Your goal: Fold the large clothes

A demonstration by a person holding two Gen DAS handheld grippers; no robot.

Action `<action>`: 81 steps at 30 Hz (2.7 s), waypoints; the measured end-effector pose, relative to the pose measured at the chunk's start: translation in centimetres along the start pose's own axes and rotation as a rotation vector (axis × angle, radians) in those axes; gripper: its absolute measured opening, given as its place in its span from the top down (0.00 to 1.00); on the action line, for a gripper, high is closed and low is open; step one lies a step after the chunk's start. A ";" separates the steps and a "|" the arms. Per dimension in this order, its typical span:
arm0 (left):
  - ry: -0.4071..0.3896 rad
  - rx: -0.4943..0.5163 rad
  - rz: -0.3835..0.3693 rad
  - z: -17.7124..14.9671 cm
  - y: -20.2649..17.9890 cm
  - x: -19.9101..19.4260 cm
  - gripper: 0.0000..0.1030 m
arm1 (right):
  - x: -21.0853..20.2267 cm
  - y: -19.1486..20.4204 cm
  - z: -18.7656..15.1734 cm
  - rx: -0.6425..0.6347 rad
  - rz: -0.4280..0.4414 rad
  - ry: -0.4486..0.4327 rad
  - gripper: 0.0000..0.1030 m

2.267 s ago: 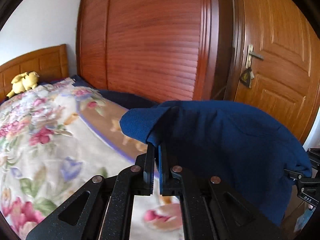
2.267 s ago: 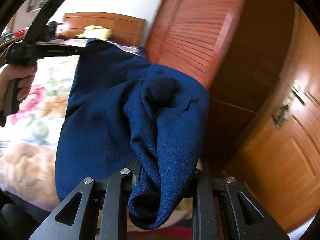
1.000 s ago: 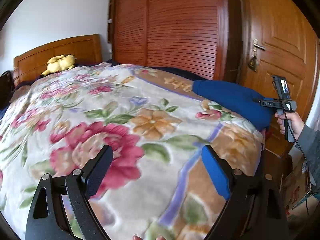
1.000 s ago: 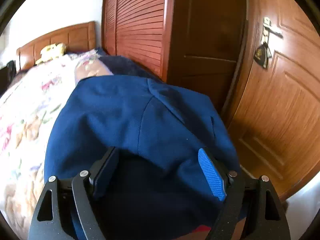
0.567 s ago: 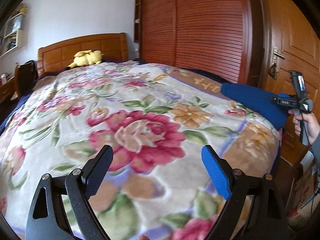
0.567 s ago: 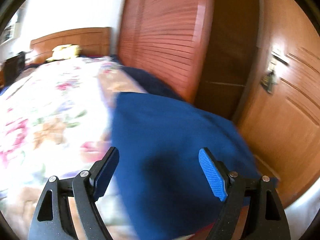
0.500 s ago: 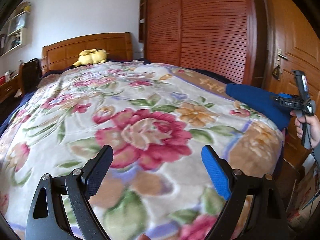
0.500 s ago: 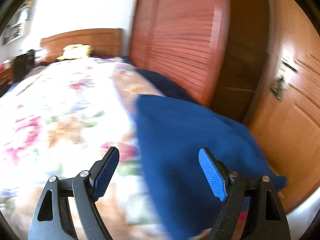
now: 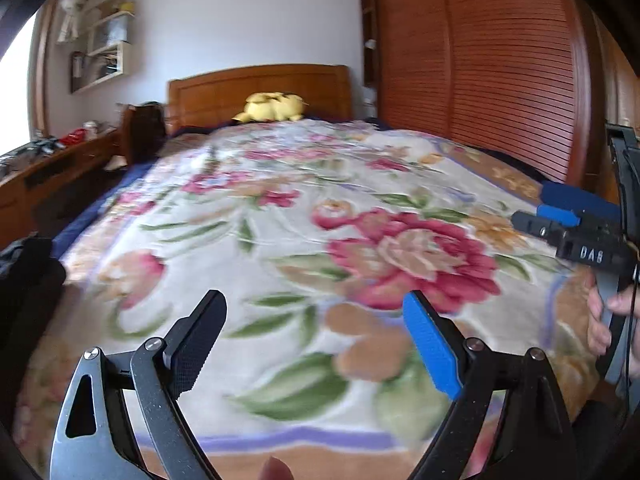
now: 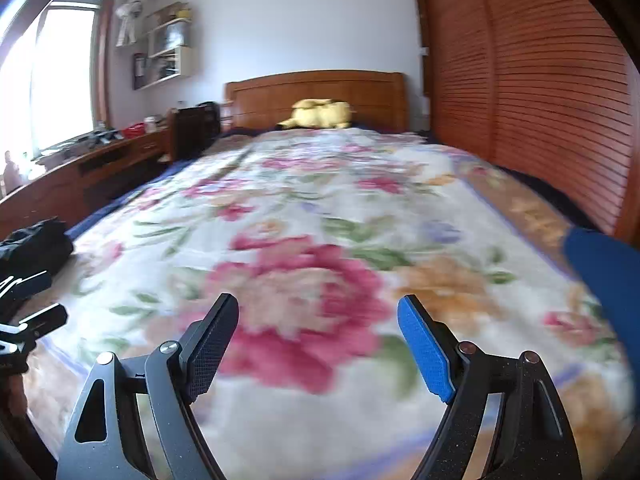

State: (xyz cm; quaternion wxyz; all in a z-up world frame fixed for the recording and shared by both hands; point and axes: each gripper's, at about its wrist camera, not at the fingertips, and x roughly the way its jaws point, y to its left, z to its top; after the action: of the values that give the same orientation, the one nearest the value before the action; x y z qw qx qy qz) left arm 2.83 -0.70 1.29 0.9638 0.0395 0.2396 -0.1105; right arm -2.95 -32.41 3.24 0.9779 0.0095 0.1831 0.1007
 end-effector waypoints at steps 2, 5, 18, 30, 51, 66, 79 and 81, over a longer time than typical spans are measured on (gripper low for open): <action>-0.013 -0.011 0.036 0.0 1.3 -0.2 0.12 | 1.5 0.5 -0.1 -0.012 0.035 -0.001 0.19; -0.040 -0.038 0.080 0.0 3.0 -0.5 0.12 | 2.7 1.4 0.5 -0.015 0.066 -0.001 0.19; -0.082 -0.066 0.099 -0.7 4.8 -0.1 0.12 | 6.6 3.9 -2.5 -0.095 0.069 -0.102 0.19; -0.101 -0.071 0.124 -1.2 4.1 0.2 0.12 | 8.0 3.3 -3.6 -0.062 0.074 -0.143 0.19; -0.111 -0.080 0.123 -1.2 4.1 -0.2 0.12 | 9.3 4.4 -3.2 -0.058 0.071 -0.148 0.19; -0.114 -0.082 0.125 -1.2 4.2 -0.3 0.12 | 9.7 4.4 -3.1 -0.057 0.077 -0.149 0.19; -0.114 -0.082 0.123 -1.3 4.2 -0.3 0.12 | 9.7 4.4 -3.1 -0.056 0.077 -0.149 0.19; -0.116 -0.082 0.123 -1.3 4.2 -0.4 0.12 | 9.7 4.4 -3.1 -0.056 0.078 -0.149 0.19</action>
State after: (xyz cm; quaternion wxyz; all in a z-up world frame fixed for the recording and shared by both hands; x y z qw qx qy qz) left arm 2.92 3.64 0.43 0.9818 0.0082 0.1846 -0.0433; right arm 3.95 -26.21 -2.87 0.9840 -0.0033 0.1065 0.1430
